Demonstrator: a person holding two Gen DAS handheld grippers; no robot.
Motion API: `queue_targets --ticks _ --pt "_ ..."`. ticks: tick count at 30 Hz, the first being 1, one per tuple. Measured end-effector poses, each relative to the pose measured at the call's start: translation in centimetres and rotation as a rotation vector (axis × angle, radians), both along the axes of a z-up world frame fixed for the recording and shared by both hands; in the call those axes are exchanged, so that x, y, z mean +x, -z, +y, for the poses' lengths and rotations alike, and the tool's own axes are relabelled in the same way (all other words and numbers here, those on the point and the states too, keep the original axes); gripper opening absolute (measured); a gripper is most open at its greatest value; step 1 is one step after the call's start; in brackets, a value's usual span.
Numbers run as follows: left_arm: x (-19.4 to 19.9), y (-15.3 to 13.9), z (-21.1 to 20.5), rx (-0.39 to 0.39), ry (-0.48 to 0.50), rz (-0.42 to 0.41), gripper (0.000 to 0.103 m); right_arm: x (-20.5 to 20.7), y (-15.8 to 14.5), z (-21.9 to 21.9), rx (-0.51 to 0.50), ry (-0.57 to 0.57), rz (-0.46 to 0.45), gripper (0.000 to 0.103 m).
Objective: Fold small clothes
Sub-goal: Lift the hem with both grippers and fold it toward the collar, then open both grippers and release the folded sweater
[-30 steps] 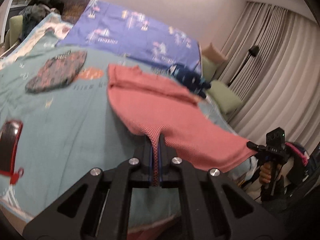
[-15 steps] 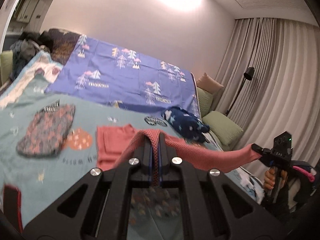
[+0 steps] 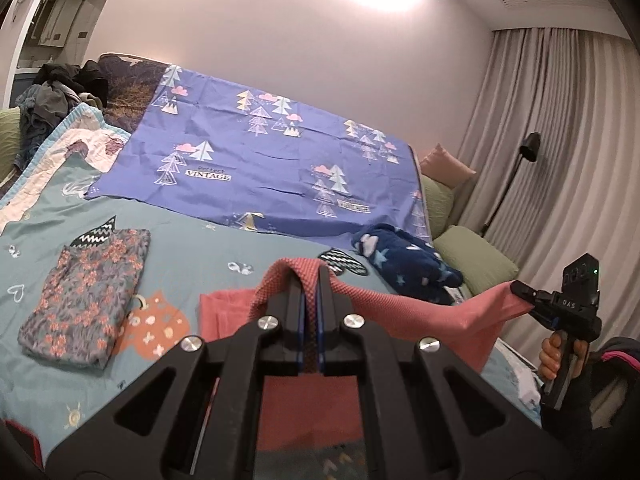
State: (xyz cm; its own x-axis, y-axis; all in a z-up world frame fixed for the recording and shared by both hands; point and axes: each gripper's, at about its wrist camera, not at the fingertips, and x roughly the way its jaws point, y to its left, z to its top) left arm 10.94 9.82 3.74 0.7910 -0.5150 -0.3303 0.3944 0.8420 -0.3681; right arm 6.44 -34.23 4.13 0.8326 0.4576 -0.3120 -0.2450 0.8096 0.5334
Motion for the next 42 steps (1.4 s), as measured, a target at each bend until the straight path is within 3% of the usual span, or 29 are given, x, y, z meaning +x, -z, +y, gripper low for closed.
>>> queue_targets --ticks 5,12,19,21,24,26,28,30,33,36,39,42 --pt "4.6 1.8 -1.0 0.03 -0.035 0.056 0.005 5.2 1.6 -0.7 0.007 0.031 0.054 0.004" --pt "11.3 6.8 -3.1 0.095 -0.04 0.196 0.005 13.4 7.7 -0.7 -0.028 0.068 0.249 0.005" --pt "15.2 12.5 -3.9 0.155 -0.059 0.365 0.005 17.1 14.0 -1.7 -0.042 0.126 0.457 0.007" --pt "15.6 13.7 -3.9 0.162 -0.065 0.392 0.006 17.4 15.3 -2.2 -0.027 0.13 0.504 0.015" --pt "15.4 13.9 -3.4 0.147 -0.063 0.397 0.01 16.9 15.4 -2.8 -0.003 0.119 0.509 0.019" --pt "14.9 13.1 -2.9 0.163 -0.081 0.385 0.025 16.1 14.5 -2.9 -0.032 0.121 0.493 0.023" --pt "13.7 11.7 -2.1 0.188 -0.105 0.33 0.033 14.6 12.8 -2.5 -0.137 0.132 0.455 0.03" --pt "12.3 10.3 -1.6 0.225 -0.106 0.272 0.034 12.8 11.2 -1.1 -0.295 0.133 0.398 0.04" --pt "10.0 8.9 -2.1 0.264 -0.013 0.229 0.034 11.0 10.4 1.6 -0.42 0.038 0.369 0.04" --pt "9.0 9.5 -3.9 0.305 0.128 0.277 0.034 10.7 10.8 4.5 -0.443 -0.109 0.386 0.04" --pt "9.1 11.4 -6.2 0.403 0.214 0.329 0.034 11.5 12.1 6.6 -0.417 -0.209 0.434 0.04" --pt "10.7 13.3 -7.8 0.472 0.233 0.368 0.034 12.8 13.5 7.3 -0.455 -0.188 0.481 0.039"
